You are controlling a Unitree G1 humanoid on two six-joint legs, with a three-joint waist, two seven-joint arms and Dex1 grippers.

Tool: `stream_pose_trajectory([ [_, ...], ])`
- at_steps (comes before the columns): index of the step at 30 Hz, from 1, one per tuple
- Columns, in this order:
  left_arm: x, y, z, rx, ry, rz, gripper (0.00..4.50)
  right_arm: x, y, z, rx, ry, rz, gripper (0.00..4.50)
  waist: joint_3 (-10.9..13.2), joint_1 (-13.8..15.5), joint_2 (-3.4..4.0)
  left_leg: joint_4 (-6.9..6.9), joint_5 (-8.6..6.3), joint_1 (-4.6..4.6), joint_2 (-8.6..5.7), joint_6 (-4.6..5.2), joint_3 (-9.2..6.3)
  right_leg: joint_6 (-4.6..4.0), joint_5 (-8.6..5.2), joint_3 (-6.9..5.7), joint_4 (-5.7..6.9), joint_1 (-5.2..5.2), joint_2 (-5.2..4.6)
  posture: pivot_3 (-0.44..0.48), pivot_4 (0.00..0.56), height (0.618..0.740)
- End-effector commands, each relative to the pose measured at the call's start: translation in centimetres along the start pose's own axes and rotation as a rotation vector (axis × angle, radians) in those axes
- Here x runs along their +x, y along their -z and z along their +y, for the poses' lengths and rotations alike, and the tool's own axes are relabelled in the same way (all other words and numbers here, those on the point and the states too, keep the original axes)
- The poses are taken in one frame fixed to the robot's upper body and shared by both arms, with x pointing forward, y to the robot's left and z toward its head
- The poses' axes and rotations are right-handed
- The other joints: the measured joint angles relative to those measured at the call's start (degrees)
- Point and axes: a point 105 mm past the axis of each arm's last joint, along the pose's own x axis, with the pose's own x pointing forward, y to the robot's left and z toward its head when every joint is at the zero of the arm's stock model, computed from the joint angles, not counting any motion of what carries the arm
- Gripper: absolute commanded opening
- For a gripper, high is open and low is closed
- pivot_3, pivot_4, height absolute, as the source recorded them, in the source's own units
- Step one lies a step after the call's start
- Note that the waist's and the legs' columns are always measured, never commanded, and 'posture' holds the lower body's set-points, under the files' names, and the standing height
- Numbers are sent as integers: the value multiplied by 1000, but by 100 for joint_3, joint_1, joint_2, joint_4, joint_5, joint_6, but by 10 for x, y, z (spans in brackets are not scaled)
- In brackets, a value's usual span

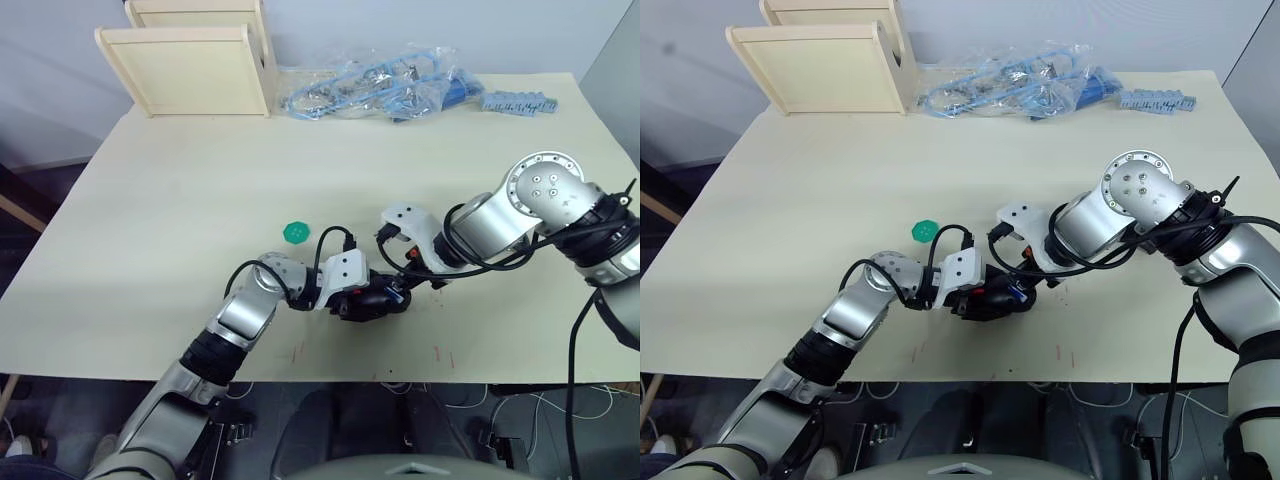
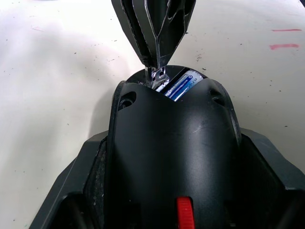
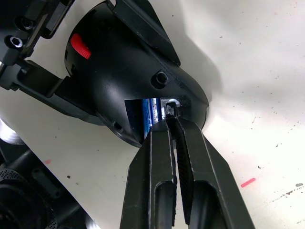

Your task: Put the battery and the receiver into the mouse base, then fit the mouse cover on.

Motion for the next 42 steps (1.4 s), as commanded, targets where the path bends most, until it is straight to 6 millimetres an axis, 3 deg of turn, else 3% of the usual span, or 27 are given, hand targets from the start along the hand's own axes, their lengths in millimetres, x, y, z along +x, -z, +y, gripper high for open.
stream_pose_trajectory([
  [1, 8, 31, -13, -63, 38, 127, 2950, 8, 7, 2, -19, 12, 42, 0, -4, -1, 5, 0, 0, 0, 0, 0, 0, 0, 0, 0, 0, 0, 0, 0, 150, 740],
  [16, 8, 29, -15, -80, 48, 138, 2950, 10, 10, -1, -70, 81, 95, 0, -22, -2, 14, -7, 0, 0, 0, 0, -3, -1, 0, -4, -6, 0, 0, 0, 150, 740],
  [23, 9, 27, -17, -83, 49, 137, 2950, 6, 1, -5, -67, 145, 52, 0, -22, -5, 14, -7, 0, 0, 0, 0, -4, 0, -1, -4, -6, 0, 0, 0, 150, 740],
  [42, 9, 27, -14, -87, 45, 136, 2950, 8, 3, -3, -67, 115, 68, 0, -21, -3, 16, -8, 0, -6, -1, 0, -10, -1, -1, -11, -9, -2, 0, 0, 150, 740],
])
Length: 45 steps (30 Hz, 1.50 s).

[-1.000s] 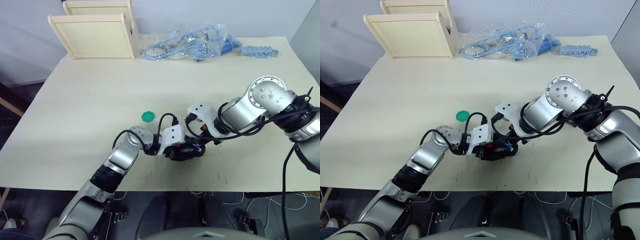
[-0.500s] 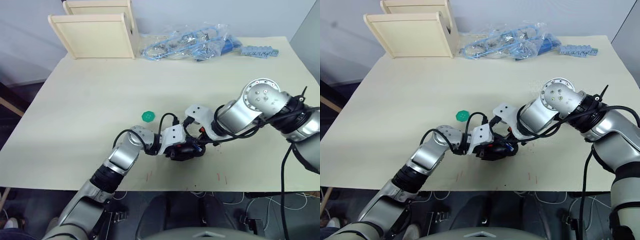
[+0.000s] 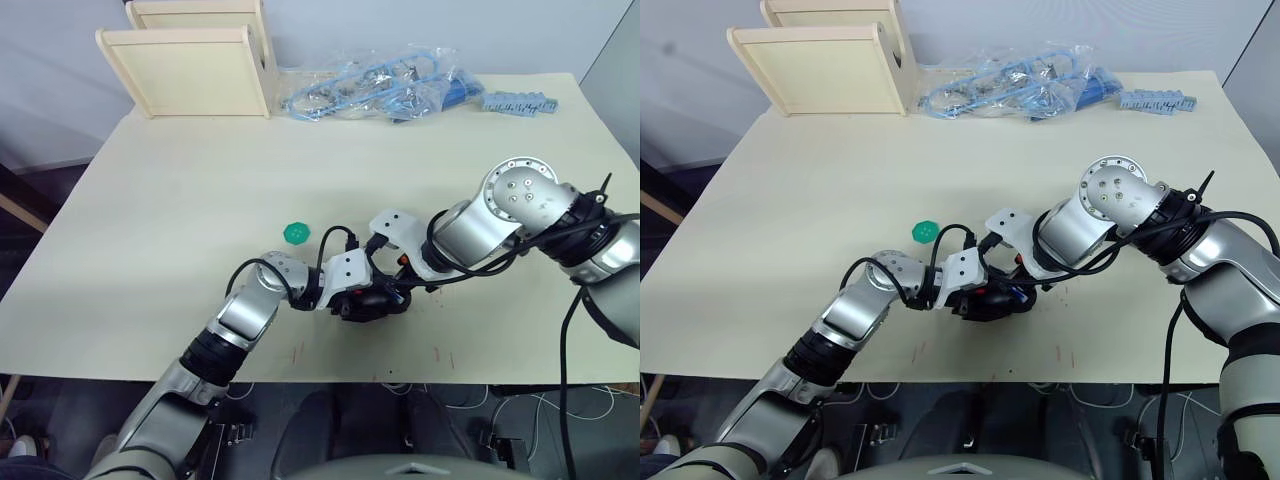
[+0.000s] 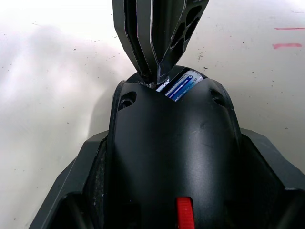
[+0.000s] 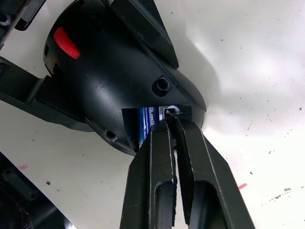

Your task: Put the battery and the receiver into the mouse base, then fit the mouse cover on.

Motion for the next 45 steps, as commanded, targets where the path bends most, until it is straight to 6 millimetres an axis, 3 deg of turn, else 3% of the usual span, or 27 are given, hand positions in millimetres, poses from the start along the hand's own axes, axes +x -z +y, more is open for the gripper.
stream_pose_trajectory([
  [1, 9, 29, -13, -73, 44, 106, 2950, 0, 6, -5, 2, 18, 21, 0, 0, 0, 0, 0, 0, 0, 0, 0, 0, 0, 0, 0, 0, 0, 0, 0, 150, 740],
  [2, 9, 30, -13, -74, 44, 107, 2950, 0, 6, -5, 0, 17, 21, 0, 0, 0, 0, 0, 0, 0, 0, 0, 0, 0, 0, 0, 0, 0, 0, 0, 150, 740],
  [5, 9, 30, -13, -74, 44, 108, 2950, -1, 5, -6, 2, 24, 15, 976, 0, 0, 0, 0, 0, -2, 0, 0, -2, 0, 0, -2, -1, 0, 0, 0, 150, 740],
  [34, 10, 31, -14, -77, 39, 108, 2950, -27, 7, 5, -36, -114, -69, 976, 2, 1, 3, -1, 0, -13, 1, 0, -13, 0, 0, -16, -11, -1, -1, 0, 150, 740],
  [41, 10, 32, -14, -71, 43, 113, 2950, -32, 30, -1, -31, -105, -151, 976, 2, 27, 0, -6, 0, -23, 2, 0, -22, 0, 0, -28, -26, 1, -4, 0, 150, 740],
  [45, 8, 35, -12, -49, 36, 134, 2950, -39, 32, 3, -107, -93, -292, 976, 3, 27, 3, -13, 0, -20, 1, 0, -18, 0, -1, -25, -24, 0, -5, 0, 150, 740],
])
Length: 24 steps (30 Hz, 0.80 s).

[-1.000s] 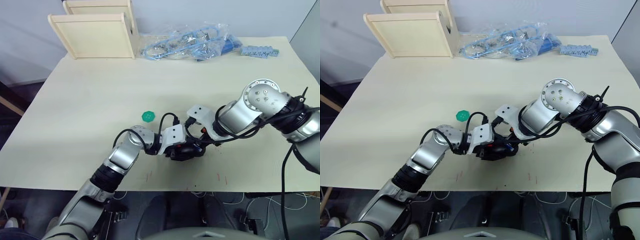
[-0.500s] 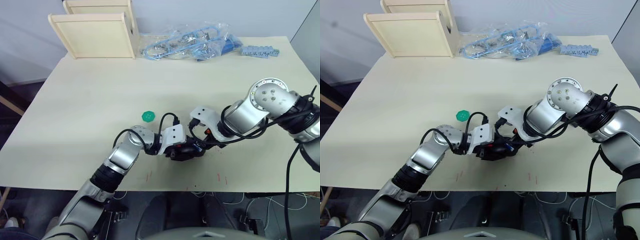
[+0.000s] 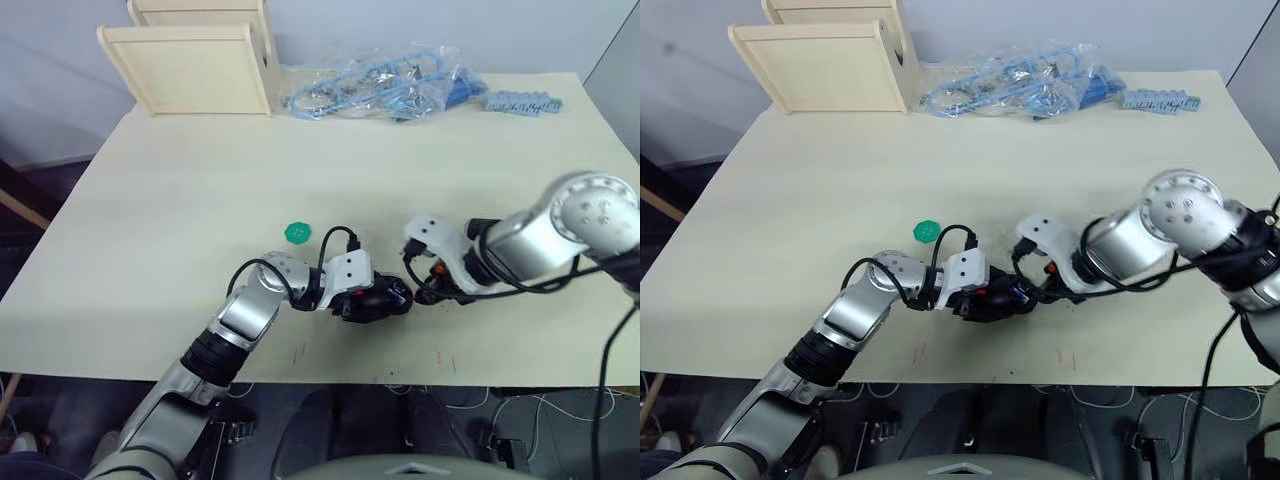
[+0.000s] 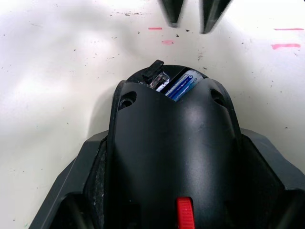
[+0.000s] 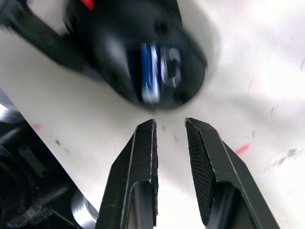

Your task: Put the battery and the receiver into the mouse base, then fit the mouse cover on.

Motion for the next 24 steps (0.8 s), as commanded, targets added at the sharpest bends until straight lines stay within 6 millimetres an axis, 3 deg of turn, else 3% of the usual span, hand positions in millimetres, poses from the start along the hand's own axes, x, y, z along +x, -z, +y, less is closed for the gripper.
stream_pose_trajectory([
  [1, 7, 37, -11, -55, 32, 144, 2950, -19, -14, 3, -112, 37, -179, 976, 0, 14, 1, -2, 0, 0, 0, 0, -3, 0, 0, -3, 1, 0, 0, 0, 150, 740],
  [9, 6, 33, -11, -56, 35, 137, 2950, -37, -24, 1, -111, -7, -618, 976, -4, 32, -15, -4, 0, 5, -4, 0, -1, 2, -1, -3, -2, 2, 3, 0, 150, 740],
  [13, 5, 31, -9, -54, 36, 136, 2950, -38, -14, -2, -161, -5, -744, 44, -2, 38, -15, -8, 0, 7, -9, -1, 4, 2, -1, 1, -4, 3, 4, 0, 150, 740],
  [24, 0, 29, -7, -62, 31, 135, 2950, -16, 13, -16, -317, -27, -838, 44, -1, -19, -16, -8, 1, 23, -8, -2, 7, 3, -1, 6, 3, 9, 12, 0, 150, 740],
])
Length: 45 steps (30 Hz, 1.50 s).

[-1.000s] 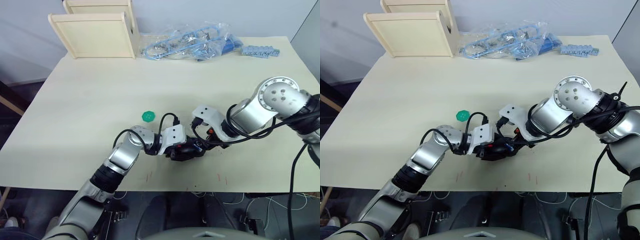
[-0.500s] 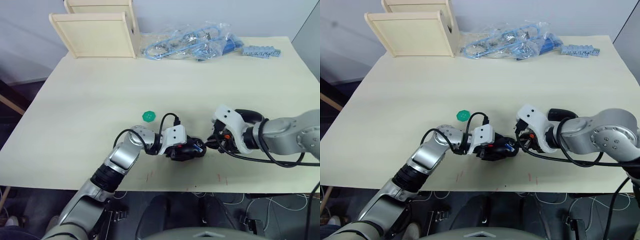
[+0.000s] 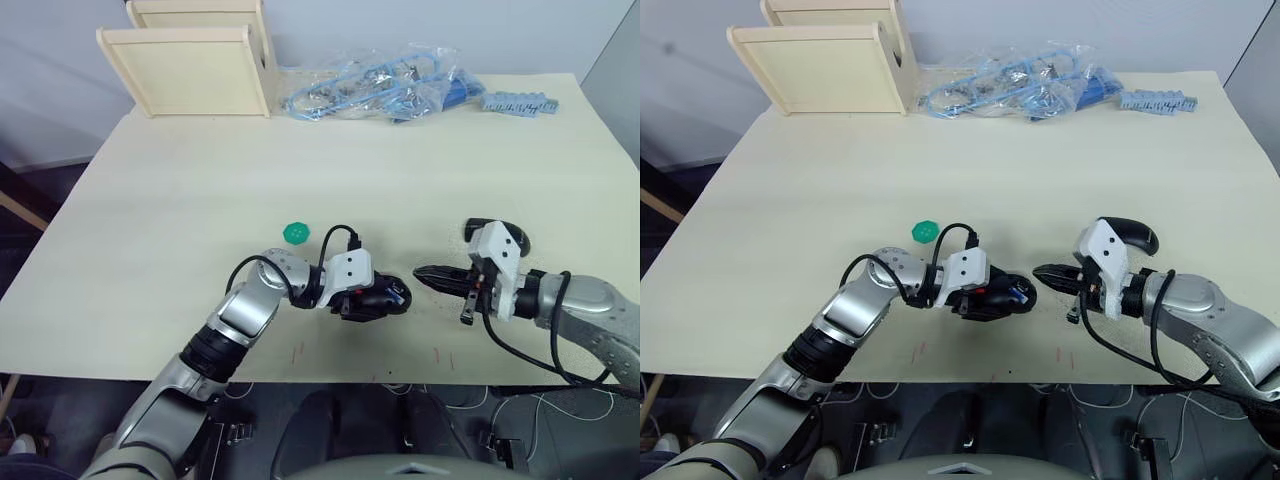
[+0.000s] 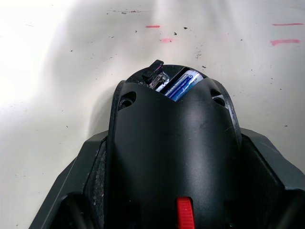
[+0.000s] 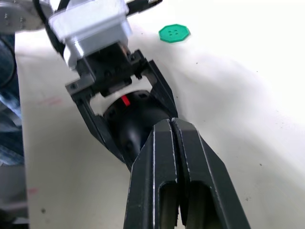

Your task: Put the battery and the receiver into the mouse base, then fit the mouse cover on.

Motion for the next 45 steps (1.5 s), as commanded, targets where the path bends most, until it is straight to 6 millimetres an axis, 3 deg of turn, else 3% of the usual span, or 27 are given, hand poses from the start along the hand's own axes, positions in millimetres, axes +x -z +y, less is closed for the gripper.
stream_pose_trajectory([
  [1, 2, 28, -9, -74, 24, 107, 2950, -1, -4, -5, -85, -10, -64, 44, 0, -2, 0, 0, 0, 0, 0, 0, 0, 0, 0, 0, 0, 0, 0, 0, 150, 740],
  [8, 1, 29, -9, -76, 24, 111, 2950, 6, 16, -8, -138, -52, -62, 44, 0, -6, 0, 0, 1, 6, 0, -1, 6, -1, 0, 8, 4, 1, 1, 0, 150, 740],
  [18, 2, 30, -10, -78, 24, 116, 2950, 31, 16, 1, -130, -106, -111, 44, 0, -11, 0, 0, 1, 22, -1, -2, 18, -1, 1, 28, 19, 2, 2, 0, 150, 740],
  [31, 1, 31, -9, -71, 20, 123, 2950, 43, 21, 0, -124, -107, -98, 44, 0, -14, 0, -8, 1, 51, -1, -2, 43, -2, 1, 53, 25, 14, 3, 0, 150, 740],
  [45, 2, 33, -9, -69, 17, 125, 2950, 47, 53, 1, -56, -96, 34, 44, -2, -16, 0, -11, 1, 65, -1, -2, 48, -2, 1, 61, 28, 22, 3, 0, 150, 740],
])
